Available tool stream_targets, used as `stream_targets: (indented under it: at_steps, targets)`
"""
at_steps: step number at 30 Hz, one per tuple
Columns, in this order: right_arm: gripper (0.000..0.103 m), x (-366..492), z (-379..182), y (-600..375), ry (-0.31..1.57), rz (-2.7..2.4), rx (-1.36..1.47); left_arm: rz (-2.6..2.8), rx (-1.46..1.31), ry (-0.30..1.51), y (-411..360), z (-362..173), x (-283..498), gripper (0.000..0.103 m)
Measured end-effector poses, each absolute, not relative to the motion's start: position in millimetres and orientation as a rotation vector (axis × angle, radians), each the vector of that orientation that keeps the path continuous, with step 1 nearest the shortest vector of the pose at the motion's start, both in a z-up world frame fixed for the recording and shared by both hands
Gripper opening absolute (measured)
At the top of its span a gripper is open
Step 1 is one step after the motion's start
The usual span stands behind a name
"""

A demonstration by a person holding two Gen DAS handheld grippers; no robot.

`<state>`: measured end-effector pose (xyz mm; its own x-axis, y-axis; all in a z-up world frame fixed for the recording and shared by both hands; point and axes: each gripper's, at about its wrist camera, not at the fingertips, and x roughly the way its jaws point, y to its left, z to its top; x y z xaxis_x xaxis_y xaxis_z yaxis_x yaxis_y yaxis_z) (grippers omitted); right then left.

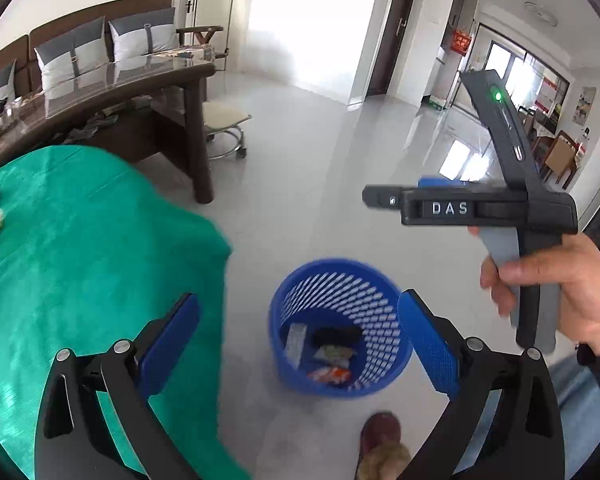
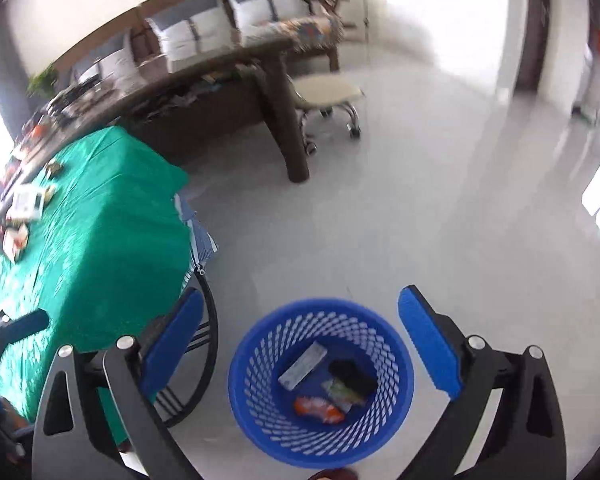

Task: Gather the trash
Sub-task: 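Swing both tools back over the table toward the remaining trash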

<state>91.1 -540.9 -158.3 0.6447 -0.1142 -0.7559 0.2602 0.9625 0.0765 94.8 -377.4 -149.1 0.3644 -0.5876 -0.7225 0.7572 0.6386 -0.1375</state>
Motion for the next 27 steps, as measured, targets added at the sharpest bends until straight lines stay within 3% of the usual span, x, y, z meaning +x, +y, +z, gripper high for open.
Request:
stream_targets:
  at_steps: [9,18,27]
  targets:
    - [0.096,98,-145,-411,0.767,-0.023,0.017,-0.598,0.265,0.833,-222,-147,115,0.098]
    - [0.096,141,-154,-258,0.852,0.268,-0.075,-0.37,0.193,0.897,-64,-146,160,0.098]
    - [0.096,192,-181,-180,0.951,0.321,-0.144,-0.347,0.25,0.941,1,-167,211,0.098]
